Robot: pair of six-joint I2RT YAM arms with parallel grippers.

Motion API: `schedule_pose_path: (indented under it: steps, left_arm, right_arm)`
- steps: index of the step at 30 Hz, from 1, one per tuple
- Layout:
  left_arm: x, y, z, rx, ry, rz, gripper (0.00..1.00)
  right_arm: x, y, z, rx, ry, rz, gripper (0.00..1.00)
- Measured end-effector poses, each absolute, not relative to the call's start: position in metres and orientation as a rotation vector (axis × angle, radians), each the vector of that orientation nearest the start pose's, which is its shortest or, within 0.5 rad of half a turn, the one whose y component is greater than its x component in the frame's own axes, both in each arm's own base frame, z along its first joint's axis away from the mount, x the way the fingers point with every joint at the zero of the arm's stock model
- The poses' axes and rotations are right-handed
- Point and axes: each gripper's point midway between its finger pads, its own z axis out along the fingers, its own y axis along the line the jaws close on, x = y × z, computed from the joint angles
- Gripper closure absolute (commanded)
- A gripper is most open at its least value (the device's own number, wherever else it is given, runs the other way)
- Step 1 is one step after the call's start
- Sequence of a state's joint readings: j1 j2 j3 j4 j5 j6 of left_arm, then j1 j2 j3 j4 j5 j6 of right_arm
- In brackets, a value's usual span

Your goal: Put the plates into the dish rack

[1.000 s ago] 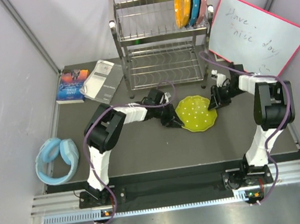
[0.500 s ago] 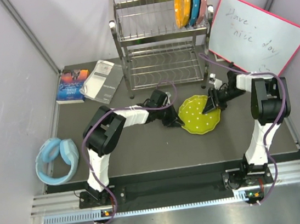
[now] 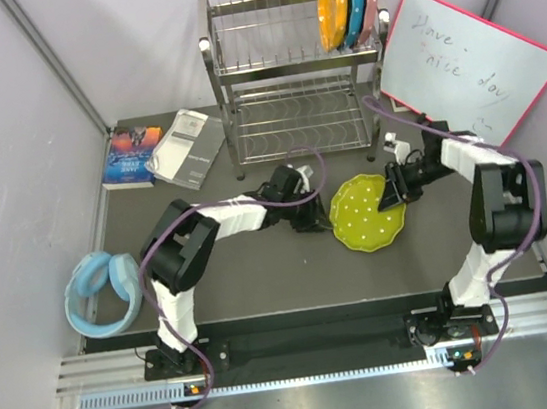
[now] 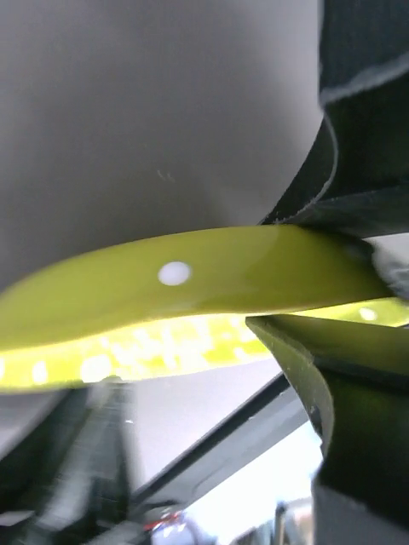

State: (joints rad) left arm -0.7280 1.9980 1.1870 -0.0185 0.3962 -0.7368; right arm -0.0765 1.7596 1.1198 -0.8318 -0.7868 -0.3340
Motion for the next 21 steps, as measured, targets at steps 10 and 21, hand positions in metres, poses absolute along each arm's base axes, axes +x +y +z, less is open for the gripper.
schedule_pose_path:
  steps: [10,21]
  left_arm:
    - [0.313,-0.191,0.1,0.207,2.414,-0.661,0.54]
    - [0.31,-0.169,0.166,0.317,2.119,-0.546,0.54]
  right_arm:
    - [0.273,0.088,0.182,-0.746,2.427,0.886,1.0]
    - [0.315,0.094,0.3,-0.748,2.288,0.715,1.0]
